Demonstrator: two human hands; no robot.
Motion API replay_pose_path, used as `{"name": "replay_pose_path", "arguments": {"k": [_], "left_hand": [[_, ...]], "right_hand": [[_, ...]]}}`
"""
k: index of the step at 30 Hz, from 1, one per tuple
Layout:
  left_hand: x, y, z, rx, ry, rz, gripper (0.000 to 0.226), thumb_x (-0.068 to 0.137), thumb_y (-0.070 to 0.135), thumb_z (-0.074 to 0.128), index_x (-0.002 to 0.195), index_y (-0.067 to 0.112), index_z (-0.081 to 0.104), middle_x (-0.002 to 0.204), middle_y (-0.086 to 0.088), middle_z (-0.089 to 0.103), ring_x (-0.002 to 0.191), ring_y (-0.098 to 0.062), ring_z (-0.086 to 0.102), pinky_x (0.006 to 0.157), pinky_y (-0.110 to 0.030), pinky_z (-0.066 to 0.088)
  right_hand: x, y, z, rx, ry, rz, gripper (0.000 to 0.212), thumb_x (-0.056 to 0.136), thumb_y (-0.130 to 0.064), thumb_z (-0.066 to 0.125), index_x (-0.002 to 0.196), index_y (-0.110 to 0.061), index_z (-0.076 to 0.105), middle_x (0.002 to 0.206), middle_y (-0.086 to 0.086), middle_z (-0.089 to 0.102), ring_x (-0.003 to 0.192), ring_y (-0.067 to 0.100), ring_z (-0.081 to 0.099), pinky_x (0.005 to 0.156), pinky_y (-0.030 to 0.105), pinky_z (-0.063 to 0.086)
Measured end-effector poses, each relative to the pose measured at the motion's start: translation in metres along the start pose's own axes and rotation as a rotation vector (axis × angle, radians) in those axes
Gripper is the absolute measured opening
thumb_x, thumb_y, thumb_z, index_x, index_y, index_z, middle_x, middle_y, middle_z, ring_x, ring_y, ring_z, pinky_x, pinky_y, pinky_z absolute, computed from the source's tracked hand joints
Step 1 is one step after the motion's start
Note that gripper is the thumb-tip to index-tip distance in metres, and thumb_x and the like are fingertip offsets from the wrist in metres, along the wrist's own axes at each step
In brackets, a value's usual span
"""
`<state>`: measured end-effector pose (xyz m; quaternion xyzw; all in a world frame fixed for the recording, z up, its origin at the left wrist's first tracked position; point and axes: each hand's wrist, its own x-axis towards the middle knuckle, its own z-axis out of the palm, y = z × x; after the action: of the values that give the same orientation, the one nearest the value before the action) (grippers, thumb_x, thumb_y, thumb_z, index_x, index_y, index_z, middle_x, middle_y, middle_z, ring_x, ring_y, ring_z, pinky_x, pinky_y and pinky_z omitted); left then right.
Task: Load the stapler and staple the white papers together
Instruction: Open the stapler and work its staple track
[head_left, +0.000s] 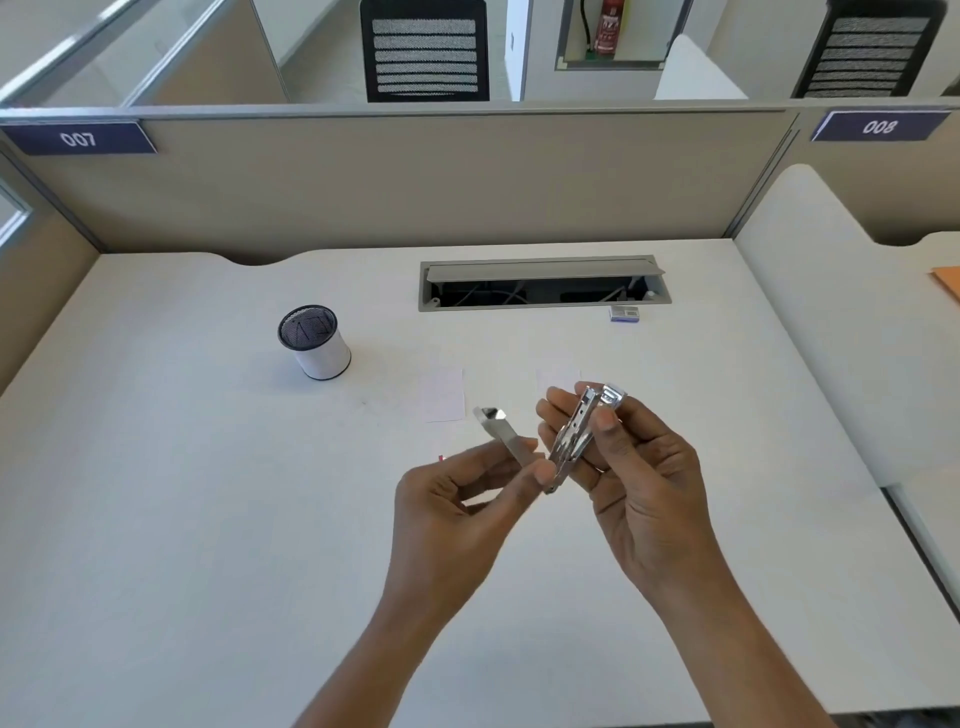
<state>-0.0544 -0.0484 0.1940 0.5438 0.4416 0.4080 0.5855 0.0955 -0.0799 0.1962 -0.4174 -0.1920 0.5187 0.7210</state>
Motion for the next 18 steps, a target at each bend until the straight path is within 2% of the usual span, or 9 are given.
{"name": "replay_pose_path", "arguments": {"k": [6,11,15,18], "left_hand": [[-0.004,-0.001,0.008,-0.031,0.148,0.055,0.019,0.071,0.015,0.085,0.09,0.01,0.083,0.089,0.006,0.082,0.087,-0.011,0.078,0.077,-0.017,0.058],[-0.012,-0.005,0.014,-0.063,0.182,0.051,0.015,0.073,0.005,0.085,0.087,0.007,0.083,0.09,0.0,0.082,0.088,-0.019,0.079,0.083,-0.026,0.061],[-0.02,-0.004,0.013,-0.057,0.129,-0.014,0.025,0.072,0.016,0.085,0.097,0.019,0.083,0.09,0.004,0.082,0.087,-0.013,0.077,0.079,-0.018,0.057],[-0.023,-0.004,0.009,-0.054,0.001,-0.076,0.032,0.075,0.015,0.086,0.104,0.028,0.082,0.096,0.001,0.082,0.095,-0.017,0.077,0.081,-0.021,0.058]], "right_hand": [[-0.003,0.0,0.001,-0.17,0.041,-0.031,0.038,0.09,-0.017,0.062,0.126,-0.007,0.063,0.122,0.009,0.074,0.112,0.03,0.072,0.09,0.04,0.061],[-0.001,0.0,0.0,-0.145,0.081,-0.008,0.032,0.093,-0.004,0.06,0.125,-0.002,0.063,0.12,0.012,0.075,0.109,0.032,0.073,0.086,0.037,0.061],[0.002,-0.002,-0.004,-0.124,0.057,0.016,0.029,0.097,0.001,0.055,0.125,0.001,0.062,0.121,0.015,0.074,0.113,0.033,0.071,0.09,0.039,0.06],[0.004,-0.008,-0.004,-0.122,0.032,0.033,0.03,0.097,0.0,0.055,0.126,0.002,0.061,0.122,0.014,0.073,0.114,0.032,0.071,0.089,0.038,0.061]]}}
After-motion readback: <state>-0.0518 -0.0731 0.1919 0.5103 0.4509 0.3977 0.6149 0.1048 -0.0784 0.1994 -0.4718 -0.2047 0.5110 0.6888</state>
